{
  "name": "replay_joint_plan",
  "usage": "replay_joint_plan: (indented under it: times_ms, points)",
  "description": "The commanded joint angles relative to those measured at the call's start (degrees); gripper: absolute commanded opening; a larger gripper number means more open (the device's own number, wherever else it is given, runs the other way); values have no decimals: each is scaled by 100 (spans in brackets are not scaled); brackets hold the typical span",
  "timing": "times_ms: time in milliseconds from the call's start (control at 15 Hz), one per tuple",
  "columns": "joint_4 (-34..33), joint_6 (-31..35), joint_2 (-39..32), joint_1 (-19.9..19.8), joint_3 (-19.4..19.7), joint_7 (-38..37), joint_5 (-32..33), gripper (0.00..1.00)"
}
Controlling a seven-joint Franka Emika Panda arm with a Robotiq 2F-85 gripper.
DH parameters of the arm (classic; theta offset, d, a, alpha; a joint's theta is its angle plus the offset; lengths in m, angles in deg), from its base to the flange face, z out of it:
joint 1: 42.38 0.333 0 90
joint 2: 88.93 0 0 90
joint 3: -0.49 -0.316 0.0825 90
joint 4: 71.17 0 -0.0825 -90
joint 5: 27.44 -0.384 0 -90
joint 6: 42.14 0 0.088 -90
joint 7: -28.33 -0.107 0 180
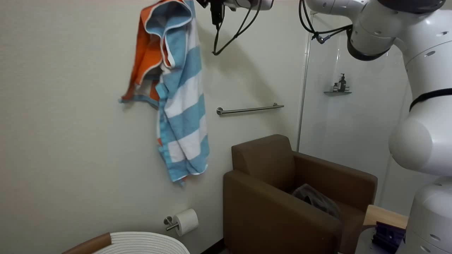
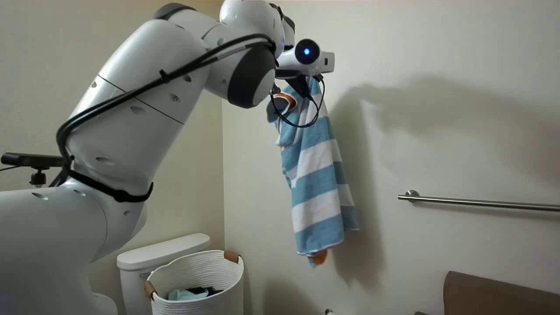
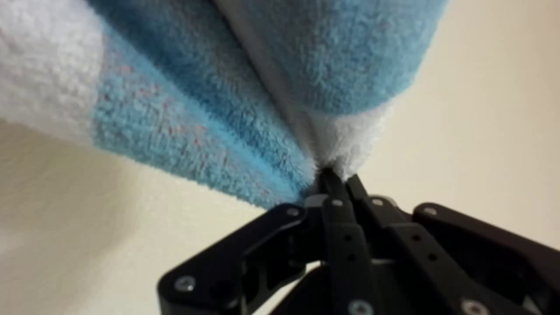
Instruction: Move the object from the basket to the couch and move the towel from the couch to the basket
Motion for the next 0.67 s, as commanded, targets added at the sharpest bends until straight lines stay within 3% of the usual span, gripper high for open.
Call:
replay_joint_plan:
  times_ms: [0, 67, 133, 400, 600]
  points:
    - [-271, -595, 704, -284, -112, -739, -30, 2]
    - [-398, -767, 883, -295, 0, -954, 50, 2]
    - [-187, -416, 521, -56, -24, -524, 15, 2]
    - [-94, -442, 618, -43, 42, -605, 12, 4]
    - [457, -785, 328, -298, -251, -437, -160, 2]
